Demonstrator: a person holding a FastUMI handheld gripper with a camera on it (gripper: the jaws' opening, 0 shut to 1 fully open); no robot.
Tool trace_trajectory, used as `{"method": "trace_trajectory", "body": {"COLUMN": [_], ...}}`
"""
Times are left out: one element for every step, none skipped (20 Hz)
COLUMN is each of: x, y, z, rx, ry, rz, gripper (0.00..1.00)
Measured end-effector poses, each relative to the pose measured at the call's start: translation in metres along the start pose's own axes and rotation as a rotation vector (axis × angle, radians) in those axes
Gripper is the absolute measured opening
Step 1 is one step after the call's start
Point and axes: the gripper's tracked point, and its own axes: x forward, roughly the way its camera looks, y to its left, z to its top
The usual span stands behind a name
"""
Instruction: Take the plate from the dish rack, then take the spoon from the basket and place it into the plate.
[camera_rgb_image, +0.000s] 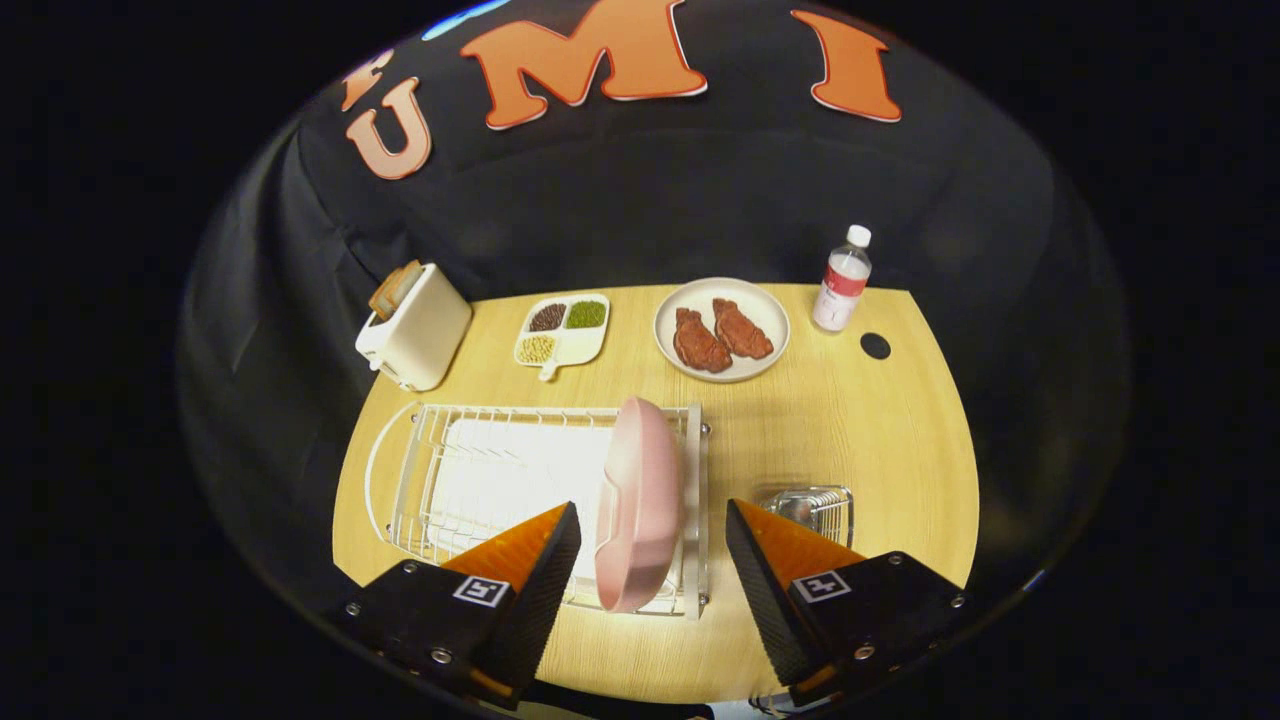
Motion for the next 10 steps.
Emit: {"method": "trace_trajectory", "body": {"x": [0.005,0.012,0.016,0.022,0.026,0.029,0.033,0.037,0.038,0.041], "y": [0.002,0.001,0.002,0.003,0.005,0.006,0.006,0.005,0.004,0.004], "z": [-0.003,-0.006,-0.007,-0.009,-0.014,-0.017,-0.021,-0.024,-0.026,-0.028], "rx": [0.001,-0.001,0.003,0.003,0.002,-0.001,-0.004,-0.007,-0.005,0.005], "ry": [0.036,0.07,0.095,0.12,0.144,0.168,0.19,0.203,0.215,0.224], "rz": [-0.008,-0.014,-0.023,-0.031,-0.044,-0.057,-0.073,-0.094,-0.118,-0.133], "gripper": [0.86,0.84,0.82,0.79,0.76,0.7,0.66,0.57,0.5,0.42]}}
